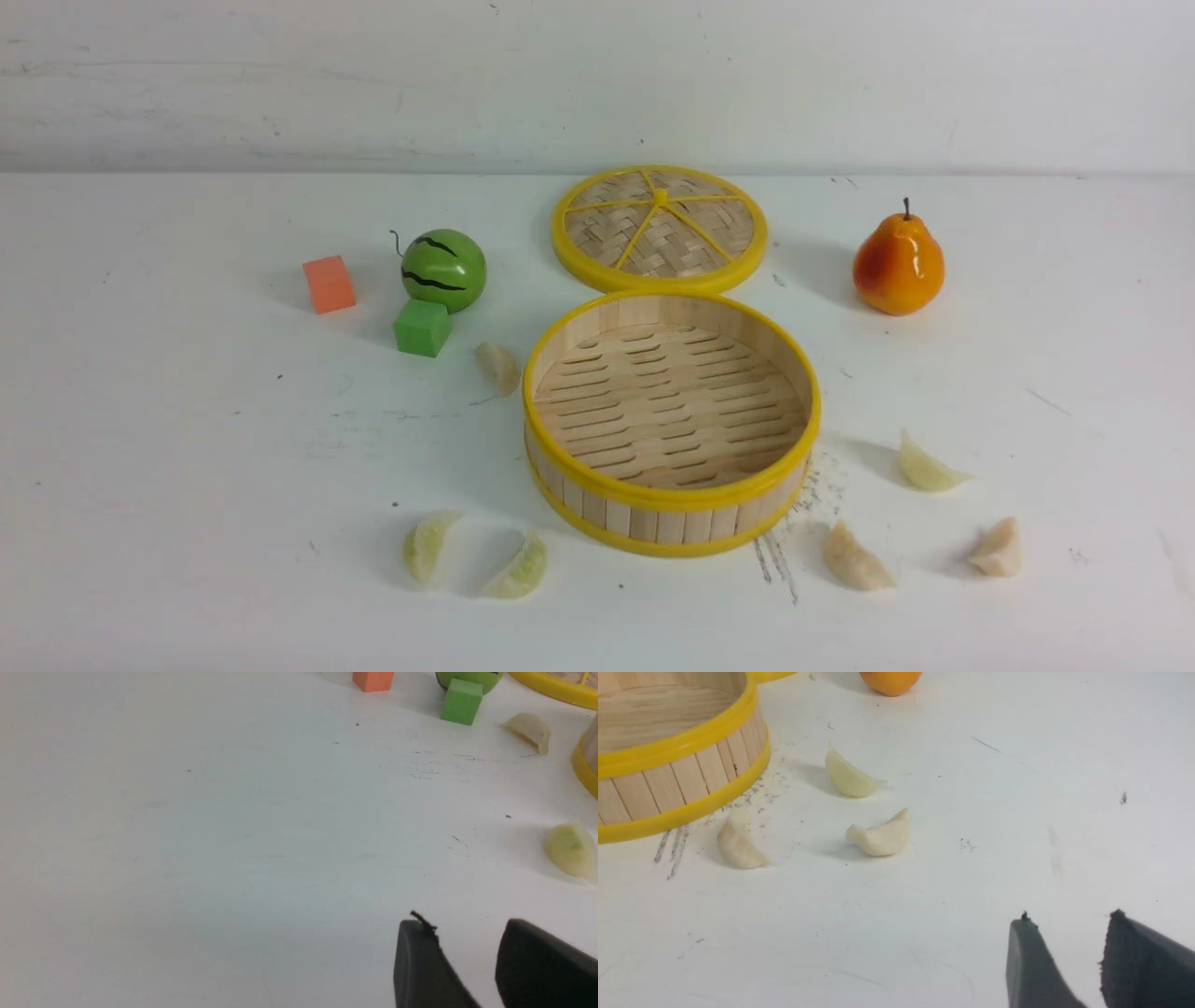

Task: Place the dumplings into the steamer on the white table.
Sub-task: 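Reach for and grasp a dumpling on the table with the left gripper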

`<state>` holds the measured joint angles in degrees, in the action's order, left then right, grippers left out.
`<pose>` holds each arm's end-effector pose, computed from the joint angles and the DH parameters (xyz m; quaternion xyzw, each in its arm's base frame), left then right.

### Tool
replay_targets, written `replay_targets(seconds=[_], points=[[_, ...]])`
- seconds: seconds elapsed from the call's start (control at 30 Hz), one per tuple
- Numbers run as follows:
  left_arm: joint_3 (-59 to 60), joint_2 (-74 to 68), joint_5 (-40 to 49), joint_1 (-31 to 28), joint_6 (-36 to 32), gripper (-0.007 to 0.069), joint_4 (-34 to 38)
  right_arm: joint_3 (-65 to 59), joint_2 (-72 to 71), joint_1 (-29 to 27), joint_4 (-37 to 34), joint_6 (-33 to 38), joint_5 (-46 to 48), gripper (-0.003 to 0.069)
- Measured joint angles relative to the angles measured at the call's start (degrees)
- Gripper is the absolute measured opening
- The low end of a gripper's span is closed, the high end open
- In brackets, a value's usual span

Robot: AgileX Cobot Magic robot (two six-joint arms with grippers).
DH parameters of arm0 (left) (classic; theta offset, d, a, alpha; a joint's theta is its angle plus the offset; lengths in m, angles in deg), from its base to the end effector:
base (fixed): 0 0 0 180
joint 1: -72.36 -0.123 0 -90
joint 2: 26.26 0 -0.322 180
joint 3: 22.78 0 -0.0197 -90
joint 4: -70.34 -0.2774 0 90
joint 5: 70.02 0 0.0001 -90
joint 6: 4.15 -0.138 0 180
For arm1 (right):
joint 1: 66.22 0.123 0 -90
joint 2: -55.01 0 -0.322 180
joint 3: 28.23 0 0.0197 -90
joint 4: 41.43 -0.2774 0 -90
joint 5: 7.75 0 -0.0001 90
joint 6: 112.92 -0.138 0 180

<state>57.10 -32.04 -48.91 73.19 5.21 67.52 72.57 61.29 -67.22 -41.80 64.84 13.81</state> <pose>0.0869 0.0012 0.1562 -0.0466 0.8012 -0.0322 0.5957 0.0868 -0.0012 0.1592 0.0244 0.8037 0.0092 0.5945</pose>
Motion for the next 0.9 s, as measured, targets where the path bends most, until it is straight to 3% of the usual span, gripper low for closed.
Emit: replay_targets(seconds=[0.9], points=[[0.0,0.0,0.0,0.0,0.0,0.0237,-3.98,0.0,0.0,0.0,0.38,0.0,0.0,0.024]])
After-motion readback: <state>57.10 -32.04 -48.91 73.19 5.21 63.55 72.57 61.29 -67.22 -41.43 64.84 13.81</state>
